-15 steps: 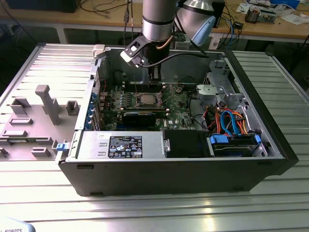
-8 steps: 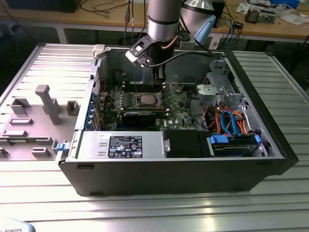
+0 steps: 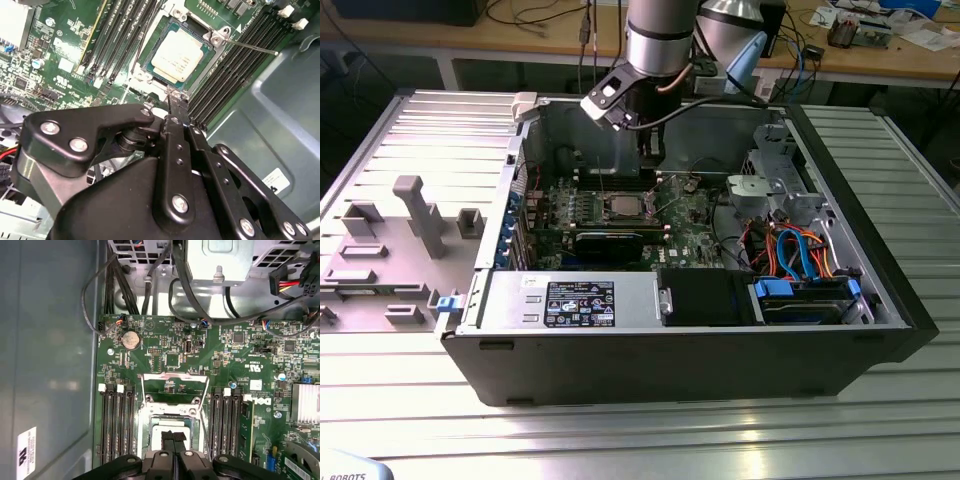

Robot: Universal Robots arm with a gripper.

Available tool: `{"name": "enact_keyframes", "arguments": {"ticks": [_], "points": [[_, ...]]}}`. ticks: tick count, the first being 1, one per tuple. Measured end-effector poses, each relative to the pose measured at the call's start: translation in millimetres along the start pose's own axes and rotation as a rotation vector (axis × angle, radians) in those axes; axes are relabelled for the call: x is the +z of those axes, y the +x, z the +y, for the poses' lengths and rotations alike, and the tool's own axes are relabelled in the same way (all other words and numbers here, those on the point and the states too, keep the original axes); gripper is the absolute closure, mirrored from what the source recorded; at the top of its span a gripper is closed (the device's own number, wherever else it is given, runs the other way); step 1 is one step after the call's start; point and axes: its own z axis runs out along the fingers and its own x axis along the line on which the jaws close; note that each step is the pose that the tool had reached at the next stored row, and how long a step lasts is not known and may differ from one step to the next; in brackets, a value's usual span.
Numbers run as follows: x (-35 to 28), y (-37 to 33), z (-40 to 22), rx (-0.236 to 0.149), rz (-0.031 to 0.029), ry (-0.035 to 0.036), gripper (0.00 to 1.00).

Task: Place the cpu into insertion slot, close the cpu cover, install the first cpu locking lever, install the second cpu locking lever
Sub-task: 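Close the cpu cover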

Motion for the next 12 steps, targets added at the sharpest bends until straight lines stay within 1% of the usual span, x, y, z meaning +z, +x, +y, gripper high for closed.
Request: {"name": "enact_keyframes", "arguments": {"ticks": [2, 4, 6, 7, 10, 11, 12], "points": [[-4.3, 0.0, 2.2, 0.0, -0.0005, 0.0, 0.89], [-4.4, -0.3, 11.6, 0.0, -0.0006, 0.0007, 0.89], [-4.3, -0.4, 18.3, 0.0, -0.0006, 0.0017, 0.89], [-4.3, -0.6, 22.8, 0.0, -0.0008, 0.0025, 0.89], [-4.1, -0.8, 32.5, 0.0, -0.0007, 0.004, 0.89], [-3.8, -0.9, 37.9, 0.0, -0.0008, 0.0052, 0.89], [-3.5, -1.0, 41.4, 0.0, -0.001, 0.0058, 0.89]]}}
